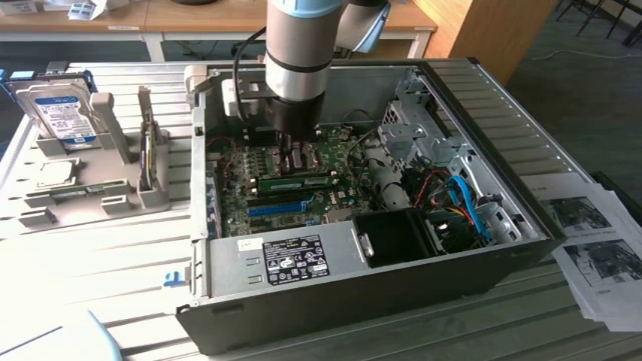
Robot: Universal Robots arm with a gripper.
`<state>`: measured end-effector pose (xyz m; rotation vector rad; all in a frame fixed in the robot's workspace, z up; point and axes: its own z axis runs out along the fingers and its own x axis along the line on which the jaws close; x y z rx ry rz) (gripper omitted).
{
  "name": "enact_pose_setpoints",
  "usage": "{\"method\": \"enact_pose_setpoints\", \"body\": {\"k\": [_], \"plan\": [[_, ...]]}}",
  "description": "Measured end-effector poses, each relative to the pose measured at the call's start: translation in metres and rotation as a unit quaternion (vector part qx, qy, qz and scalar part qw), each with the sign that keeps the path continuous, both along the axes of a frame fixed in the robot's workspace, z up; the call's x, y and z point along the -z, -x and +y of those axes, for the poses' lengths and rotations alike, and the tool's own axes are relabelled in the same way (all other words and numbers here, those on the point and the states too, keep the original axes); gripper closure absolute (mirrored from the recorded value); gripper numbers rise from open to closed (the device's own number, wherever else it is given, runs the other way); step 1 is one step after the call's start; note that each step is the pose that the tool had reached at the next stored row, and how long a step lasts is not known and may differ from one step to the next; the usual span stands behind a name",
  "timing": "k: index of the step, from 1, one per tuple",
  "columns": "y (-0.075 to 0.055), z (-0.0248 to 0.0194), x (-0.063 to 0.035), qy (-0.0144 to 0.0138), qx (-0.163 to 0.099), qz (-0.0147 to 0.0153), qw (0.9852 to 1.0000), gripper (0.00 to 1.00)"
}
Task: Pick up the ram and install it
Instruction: 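Press down the ram until it locks into place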
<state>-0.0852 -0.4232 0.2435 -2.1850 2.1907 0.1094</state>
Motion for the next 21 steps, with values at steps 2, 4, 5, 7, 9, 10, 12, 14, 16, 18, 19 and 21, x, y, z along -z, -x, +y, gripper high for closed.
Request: {"method": "enact_pose_setpoints", "body": {"k": [2, 4, 5, 7, 9, 10, 12, 14, 16, 18, 19, 21], "plan": [[0.0008, -0.0004, 0.0, 0.0, 0.0, 0.0, 1.0, 0.91], [0.0013, -0.0004, 0.0001, 0.0, 0.0, -0.0001, 1.0, 0.91], [0.0015, -0.0004, 0.0, 0.0, 0.0, 0.0, 1.0, 0.91], [0.0023, -0.0005, 0.0001, -0.0001, 0.0, 0.0, 1.0, 0.91], [0.0029, -0.0005, 0.0, 0.0, 0.0, 0.0, 1.0, 0.91], [0.003, -0.0005, 0.0, 0.0, 0.0, 0.0, 1.0, 0.91], [0.003, -0.0005, 0.0, 0.0, 0.0, 0.0, 1.0, 0.91], [0.0031, -0.0005, 0.0, 0.0, 0.0, 0.0, 1.0, 0.91], [0.0036, -0.0005, 0.0, 0.0, 0.0, 0.0, 1.0, 0.91], [0.0042, -0.0005, 0.0001, -0.0001, 0.0, -0.0001, 1.0, 0.91], [0.0044, -0.0005, 0.0, 0.0, 0.0, 0.0, 1.0, 0.91], [0.0044, -0.0005, 0.0001, 0.0, 0.0, 0.0, 1.0, 0.91]]}}
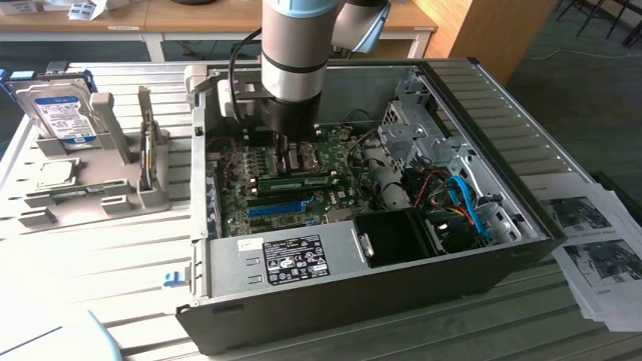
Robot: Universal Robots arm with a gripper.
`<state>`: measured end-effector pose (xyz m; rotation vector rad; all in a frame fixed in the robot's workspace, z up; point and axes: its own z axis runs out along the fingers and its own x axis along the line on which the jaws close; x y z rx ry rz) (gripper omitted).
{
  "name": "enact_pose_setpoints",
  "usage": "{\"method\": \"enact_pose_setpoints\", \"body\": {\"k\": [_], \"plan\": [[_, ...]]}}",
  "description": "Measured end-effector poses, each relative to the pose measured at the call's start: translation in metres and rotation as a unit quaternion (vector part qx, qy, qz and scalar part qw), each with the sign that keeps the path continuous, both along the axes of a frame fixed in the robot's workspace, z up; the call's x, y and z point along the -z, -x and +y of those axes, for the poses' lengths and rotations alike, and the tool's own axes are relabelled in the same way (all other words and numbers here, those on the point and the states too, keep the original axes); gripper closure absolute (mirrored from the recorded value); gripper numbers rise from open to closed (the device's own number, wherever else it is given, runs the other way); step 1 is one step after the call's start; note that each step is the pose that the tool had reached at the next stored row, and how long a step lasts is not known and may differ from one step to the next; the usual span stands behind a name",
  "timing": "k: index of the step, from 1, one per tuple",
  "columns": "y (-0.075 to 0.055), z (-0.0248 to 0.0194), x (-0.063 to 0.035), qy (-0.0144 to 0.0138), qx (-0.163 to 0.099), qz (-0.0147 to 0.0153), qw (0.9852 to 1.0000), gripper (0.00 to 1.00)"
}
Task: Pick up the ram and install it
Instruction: 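Press down the ram until it locks into place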
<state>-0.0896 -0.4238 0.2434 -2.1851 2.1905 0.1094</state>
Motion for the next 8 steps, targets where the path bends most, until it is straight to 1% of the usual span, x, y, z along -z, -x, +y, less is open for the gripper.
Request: {"method": "enact_pose_setpoints", "body": {"k": [4, 8], "plan": [[0.0002, -0.0001, 0.0001, 0.0001, 0.0, 0.0, 1.0, 0.91], [0.0004, 0.0, 0.0028, 0.0, 0.0, 0.0, 1.0, 0.91]]}}
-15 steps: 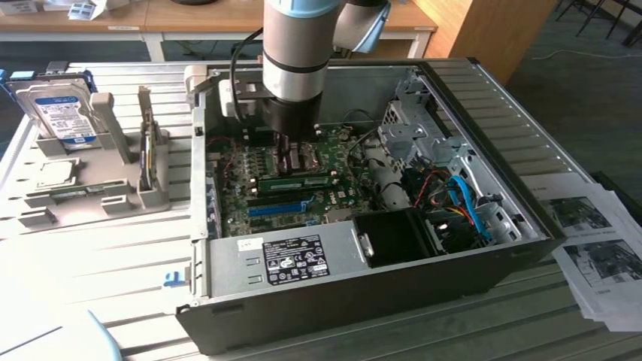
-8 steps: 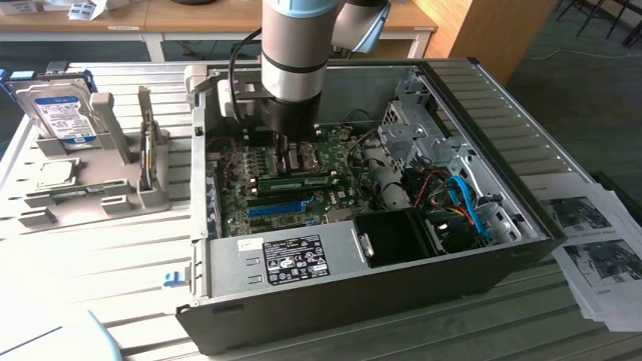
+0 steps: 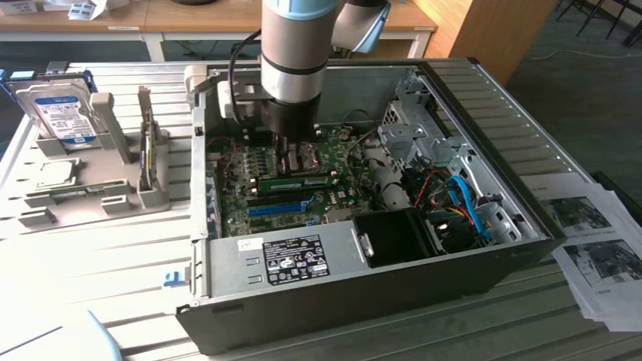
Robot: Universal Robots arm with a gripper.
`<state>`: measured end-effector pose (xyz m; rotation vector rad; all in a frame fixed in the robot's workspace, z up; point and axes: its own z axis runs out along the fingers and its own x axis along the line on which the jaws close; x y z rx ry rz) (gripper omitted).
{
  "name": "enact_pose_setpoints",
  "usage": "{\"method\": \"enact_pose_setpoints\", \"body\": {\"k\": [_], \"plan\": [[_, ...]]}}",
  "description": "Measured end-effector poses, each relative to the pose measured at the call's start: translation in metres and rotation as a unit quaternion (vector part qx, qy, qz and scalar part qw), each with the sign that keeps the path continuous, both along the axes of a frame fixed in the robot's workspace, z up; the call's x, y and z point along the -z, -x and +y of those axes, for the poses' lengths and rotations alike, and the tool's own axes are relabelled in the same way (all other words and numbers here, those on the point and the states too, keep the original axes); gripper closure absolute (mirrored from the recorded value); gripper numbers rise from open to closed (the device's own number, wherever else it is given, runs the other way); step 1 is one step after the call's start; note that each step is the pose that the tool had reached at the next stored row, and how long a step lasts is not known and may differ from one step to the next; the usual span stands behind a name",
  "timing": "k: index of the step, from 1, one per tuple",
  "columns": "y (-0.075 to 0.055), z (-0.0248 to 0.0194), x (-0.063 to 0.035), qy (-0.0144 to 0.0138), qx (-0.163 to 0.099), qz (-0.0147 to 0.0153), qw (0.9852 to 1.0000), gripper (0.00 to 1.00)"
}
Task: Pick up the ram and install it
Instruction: 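Press down the ram until it locks into place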
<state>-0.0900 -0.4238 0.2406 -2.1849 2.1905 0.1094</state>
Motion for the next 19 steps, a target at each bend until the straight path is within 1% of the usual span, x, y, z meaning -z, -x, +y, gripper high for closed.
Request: {"method": "enact_pose_setpoints", "body": {"k": [4, 8, 12, 19], "plan": [[0.0, 0.0, 0.0003, 0.0001, 0.0, 0.0001, 1.0, 0.91], [0.0042, 0.0, 0.0004, 0.0, 0.0, 0.0, 1.0, 0.91], [0.0042, 0.0, 0.0005, 0.0001, 0.0, 0.0, 1.0, 0.91], [0.0043, 0.0, 0.0036, 0.0001, 0.0, 0.0001, 1.0, 0.91]]}}
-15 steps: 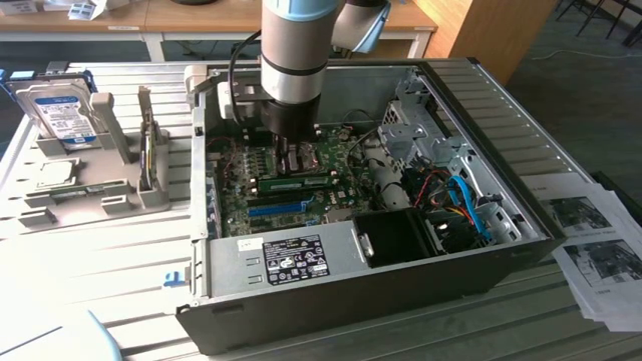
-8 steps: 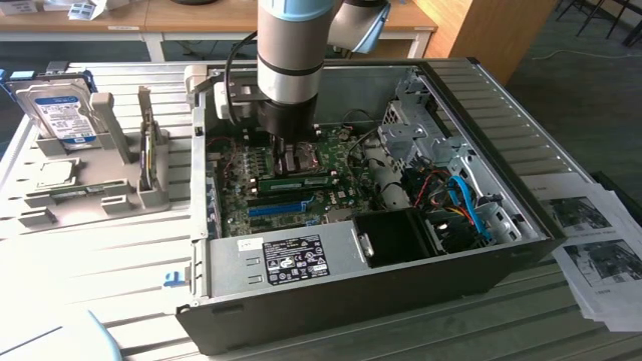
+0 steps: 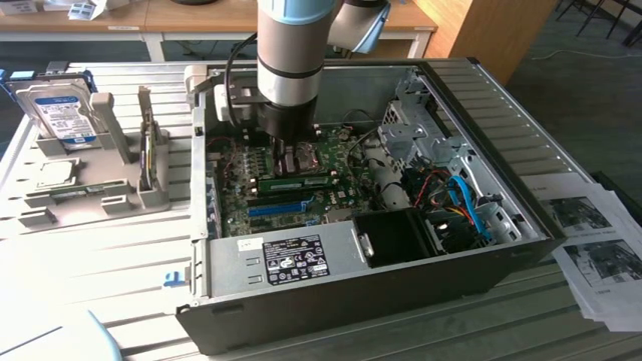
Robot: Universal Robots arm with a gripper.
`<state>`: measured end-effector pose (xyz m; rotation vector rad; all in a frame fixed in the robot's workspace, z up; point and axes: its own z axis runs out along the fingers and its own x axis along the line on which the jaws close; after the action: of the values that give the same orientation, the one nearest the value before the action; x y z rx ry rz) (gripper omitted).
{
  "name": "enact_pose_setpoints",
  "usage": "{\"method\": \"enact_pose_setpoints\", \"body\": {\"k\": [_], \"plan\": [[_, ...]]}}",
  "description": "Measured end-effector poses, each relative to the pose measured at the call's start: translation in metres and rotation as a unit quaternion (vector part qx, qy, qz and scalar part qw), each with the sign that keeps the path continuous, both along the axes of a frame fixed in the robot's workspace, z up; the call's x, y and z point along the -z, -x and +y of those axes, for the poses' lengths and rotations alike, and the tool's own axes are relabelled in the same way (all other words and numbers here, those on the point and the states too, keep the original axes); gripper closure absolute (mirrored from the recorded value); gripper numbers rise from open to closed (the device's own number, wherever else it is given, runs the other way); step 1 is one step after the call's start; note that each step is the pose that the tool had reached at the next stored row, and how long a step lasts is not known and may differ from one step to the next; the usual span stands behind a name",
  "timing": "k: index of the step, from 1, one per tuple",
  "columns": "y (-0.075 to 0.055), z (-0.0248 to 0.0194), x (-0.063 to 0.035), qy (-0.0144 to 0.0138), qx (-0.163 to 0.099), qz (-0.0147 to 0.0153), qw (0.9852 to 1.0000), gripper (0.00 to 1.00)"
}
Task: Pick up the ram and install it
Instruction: 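Press down the ram until it locks into place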
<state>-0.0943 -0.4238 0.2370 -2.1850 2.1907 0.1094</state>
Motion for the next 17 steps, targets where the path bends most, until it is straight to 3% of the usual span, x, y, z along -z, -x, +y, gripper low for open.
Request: {"method": "enact_pose_setpoints", "body": {"k": [17], "plan": [[0.0, -0.0001, 0.0039, 0.0, 0.0, 0.0001, 1.0, 0.91]]}}
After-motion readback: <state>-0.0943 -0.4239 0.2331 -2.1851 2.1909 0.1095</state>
